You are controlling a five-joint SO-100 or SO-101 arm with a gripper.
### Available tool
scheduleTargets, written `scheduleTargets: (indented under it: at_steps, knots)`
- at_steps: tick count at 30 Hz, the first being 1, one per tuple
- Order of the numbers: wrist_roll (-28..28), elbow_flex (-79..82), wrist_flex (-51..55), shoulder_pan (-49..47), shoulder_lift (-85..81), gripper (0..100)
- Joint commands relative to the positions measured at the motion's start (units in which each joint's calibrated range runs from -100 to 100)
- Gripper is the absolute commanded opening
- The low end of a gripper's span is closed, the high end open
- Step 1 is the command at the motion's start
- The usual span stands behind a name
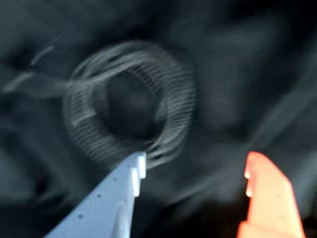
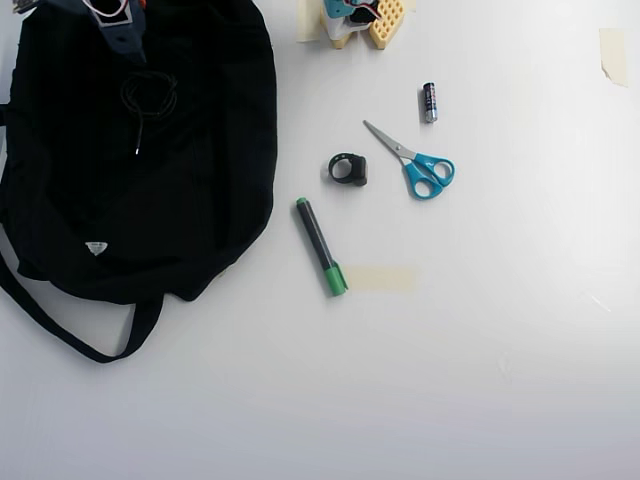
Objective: Put the cable into the black bag
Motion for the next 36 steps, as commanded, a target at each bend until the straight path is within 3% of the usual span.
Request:
scheduleTargets:
  at_steps: [1, 3, 6, 12, 17, 25, 36]
  knots:
    - [-1.4, -2.4, 2.9, -10.1, -8.3, 27]
    - [-2.0, -1.7, 2.9, -18.2, -15.7, 26]
    - [-1.9, -1.7, 2.9, -27.6, -23.5, 4]
    - [-1.5, 0.6, 7.2, -45.7, -35.8, 2]
    - [-2.0, 10.6, 1.3, -54.6, -37.2, 2]
    - [-2.0, 28.8, -6.8, -57.3, -46.5, 2]
    - [-1.5, 75.4, -29.8, -59.2, -75.7, 2]
